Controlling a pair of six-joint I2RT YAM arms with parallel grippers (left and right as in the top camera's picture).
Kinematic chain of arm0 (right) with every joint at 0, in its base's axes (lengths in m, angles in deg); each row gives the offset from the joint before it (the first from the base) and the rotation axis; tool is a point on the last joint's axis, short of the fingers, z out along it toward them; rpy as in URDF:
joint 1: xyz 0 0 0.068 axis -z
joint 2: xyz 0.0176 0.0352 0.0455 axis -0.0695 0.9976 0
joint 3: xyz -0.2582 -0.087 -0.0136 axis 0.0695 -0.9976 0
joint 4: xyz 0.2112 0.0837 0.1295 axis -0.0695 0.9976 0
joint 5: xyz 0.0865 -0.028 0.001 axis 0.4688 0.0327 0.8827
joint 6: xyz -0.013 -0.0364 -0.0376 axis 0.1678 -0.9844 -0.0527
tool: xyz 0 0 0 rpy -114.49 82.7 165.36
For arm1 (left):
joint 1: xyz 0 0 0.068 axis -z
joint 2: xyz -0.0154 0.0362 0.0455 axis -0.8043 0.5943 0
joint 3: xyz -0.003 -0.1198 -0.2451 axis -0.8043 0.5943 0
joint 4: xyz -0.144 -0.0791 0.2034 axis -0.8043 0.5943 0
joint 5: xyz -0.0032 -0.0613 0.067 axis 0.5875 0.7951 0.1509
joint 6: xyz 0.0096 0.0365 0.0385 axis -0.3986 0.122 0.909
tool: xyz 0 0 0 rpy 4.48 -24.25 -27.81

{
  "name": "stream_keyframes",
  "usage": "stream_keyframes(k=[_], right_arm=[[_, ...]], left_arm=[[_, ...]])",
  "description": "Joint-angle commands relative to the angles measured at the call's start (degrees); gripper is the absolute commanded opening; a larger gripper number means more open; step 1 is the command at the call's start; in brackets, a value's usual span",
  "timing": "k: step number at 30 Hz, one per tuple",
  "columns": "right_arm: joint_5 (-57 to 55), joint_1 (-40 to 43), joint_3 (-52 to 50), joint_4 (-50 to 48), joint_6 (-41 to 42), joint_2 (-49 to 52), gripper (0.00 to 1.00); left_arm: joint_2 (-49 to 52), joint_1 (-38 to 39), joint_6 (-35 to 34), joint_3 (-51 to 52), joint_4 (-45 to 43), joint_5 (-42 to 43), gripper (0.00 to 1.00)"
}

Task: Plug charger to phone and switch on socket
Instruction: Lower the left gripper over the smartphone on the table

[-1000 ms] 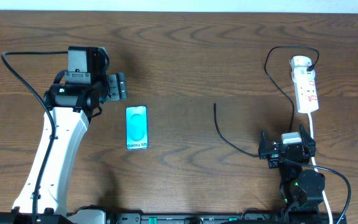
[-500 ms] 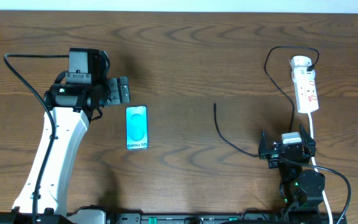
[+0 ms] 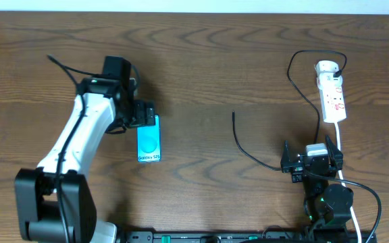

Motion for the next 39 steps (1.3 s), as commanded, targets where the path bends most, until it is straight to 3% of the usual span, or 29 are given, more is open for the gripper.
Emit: stream_keyframes(k=[1, 39], right_arm=[[0.35, 0.35, -0.07, 0.26, 0.39, -0.17, 0.99], [0.37, 0.35, -0.07, 0.28, 0.39, -0.17, 0.99]], left_arm=[[0.57, 1.03, -1.01, -2.29, 0.55, 0.46, 0.98], [2.16, 1.68, -2.47, -1.90, 1.33, -1.20, 0.98]])
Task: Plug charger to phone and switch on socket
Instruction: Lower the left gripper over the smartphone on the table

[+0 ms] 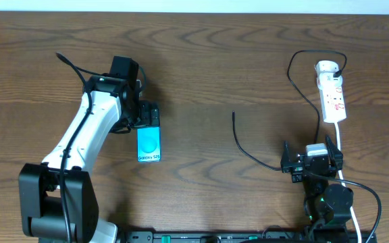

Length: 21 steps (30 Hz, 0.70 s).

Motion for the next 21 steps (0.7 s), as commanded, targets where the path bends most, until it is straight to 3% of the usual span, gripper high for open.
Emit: stream_keyframes(k=[1, 15, 21], right_arm=[[0.37, 0.35, -0.07, 0.26, 0.39, -0.17, 0.99], [0.37, 0.35, -0.07, 0.26, 0.39, -0.17, 0.99], [0.35, 0.35, -0.07, 0.28, 0.39, -0.17, 0.99]], left_arm=[[1.97, 0.37, -0.74, -0.98, -0.04, -0.70, 0.98], [7.72, 4.74, -0.76, -0.98, -2.34, -0.76, 0.98], [8.07, 4.72, -1.03, -0.98, -2.67, -5.11, 0.98]])
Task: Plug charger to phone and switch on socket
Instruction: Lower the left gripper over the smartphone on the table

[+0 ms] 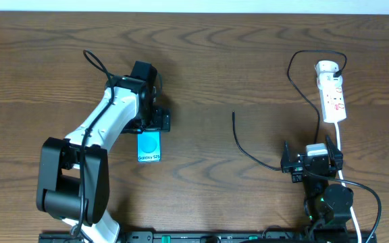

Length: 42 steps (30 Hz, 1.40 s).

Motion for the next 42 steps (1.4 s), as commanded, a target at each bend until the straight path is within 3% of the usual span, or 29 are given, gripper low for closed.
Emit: stream_keyframes(k=[1, 42], right_arm=[[0.37, 0.35, -0.07, 0.26, 0.39, -0.17, 0.99], [0.37, 0.35, -0.07, 0.28, 0.37, -0.17, 0.99]], left_arm=[[0.57, -0.07, -1.03, -0.98, 0.15, -3.34, 0.98], [0.98, -0.09, -3.37, 3.69, -2.86, -3.30, 0.98]])
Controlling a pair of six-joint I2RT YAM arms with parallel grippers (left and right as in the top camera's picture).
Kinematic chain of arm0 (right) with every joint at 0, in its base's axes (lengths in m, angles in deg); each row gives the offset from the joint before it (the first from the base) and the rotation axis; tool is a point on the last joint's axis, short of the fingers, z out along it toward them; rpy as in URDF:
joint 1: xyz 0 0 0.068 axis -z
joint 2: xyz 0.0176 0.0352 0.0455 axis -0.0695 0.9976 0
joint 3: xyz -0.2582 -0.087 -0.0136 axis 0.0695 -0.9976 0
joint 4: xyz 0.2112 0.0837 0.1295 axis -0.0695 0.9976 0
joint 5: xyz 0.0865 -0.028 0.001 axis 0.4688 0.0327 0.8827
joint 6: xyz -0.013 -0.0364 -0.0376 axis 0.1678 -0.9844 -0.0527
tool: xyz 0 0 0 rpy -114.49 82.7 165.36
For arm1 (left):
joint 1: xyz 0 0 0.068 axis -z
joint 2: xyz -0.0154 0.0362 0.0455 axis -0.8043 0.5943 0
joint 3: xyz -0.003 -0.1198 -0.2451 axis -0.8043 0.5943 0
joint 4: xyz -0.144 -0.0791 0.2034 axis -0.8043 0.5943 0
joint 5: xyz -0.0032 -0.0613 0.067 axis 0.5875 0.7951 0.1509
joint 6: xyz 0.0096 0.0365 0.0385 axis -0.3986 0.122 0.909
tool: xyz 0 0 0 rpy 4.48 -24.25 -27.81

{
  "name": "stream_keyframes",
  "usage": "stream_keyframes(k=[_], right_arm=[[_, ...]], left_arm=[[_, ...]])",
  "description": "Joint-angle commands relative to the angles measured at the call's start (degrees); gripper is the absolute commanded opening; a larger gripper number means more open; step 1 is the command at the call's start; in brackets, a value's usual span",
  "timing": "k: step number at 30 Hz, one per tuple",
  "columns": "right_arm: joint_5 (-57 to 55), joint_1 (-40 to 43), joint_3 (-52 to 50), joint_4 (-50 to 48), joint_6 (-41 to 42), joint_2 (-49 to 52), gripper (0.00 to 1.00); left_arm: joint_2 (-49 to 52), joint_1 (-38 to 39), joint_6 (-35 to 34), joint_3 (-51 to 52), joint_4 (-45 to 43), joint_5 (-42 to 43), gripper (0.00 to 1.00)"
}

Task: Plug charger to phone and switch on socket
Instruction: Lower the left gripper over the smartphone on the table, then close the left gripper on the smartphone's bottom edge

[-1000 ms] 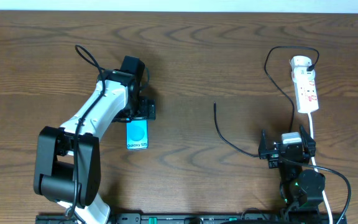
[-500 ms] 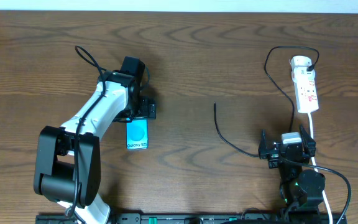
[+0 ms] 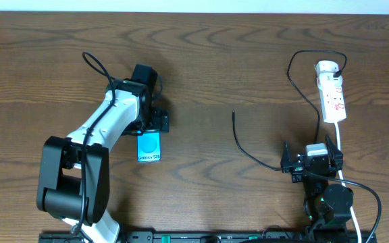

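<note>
The phone (image 3: pixel 150 147), its blue screen up, lies on the left half of the table, long side running front to back. My left gripper (image 3: pixel 154 122) points down over the phone's far end and hides it. The wrist covers the fingers, so whether they grip the phone does not show. The black charger cable has its loose end (image 3: pixel 234 115) on the wood at mid-table, well to the right of the phone. From there it curves to the white socket strip (image 3: pixel 331 91) at the far right. My right gripper (image 3: pixel 311 162) sits low at the front right, fingers apart, holding nothing.
The strip's white lead (image 3: pixel 340 145) runs toward the front past the right arm's base. A black cable loop (image 3: pixel 309 61) lies left of the strip. Bare brown wood (image 3: pixel 201 61) lies between the phone and the cable end.
The left gripper has shifted very slightly over the phone's far end. The phone, the cable and the right arm are where they were.
The left gripper first reached the phone's far end from the left. Then the arm swung round, elbow toward the front, and the wrist turned to stand over that end from behind. It stays there now. Phone, cable, strip and right arm have not moved.
</note>
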Motion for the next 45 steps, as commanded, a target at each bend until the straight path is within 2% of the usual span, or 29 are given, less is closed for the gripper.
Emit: stream_keyframes(k=[1, 45], right_arm=[[0.37, 0.35, -0.07, 0.28, 0.39, -0.17, 0.99], [0.35, 0.35, -0.07, 0.26, 0.39, -0.17, 0.99]], left_arm=[[0.87, -0.09, -0.72, 1.22, 0.28, -0.85, 0.98], [0.87, 0.50, -1.75, 6.78, -3.19, 0.85, 0.98]])
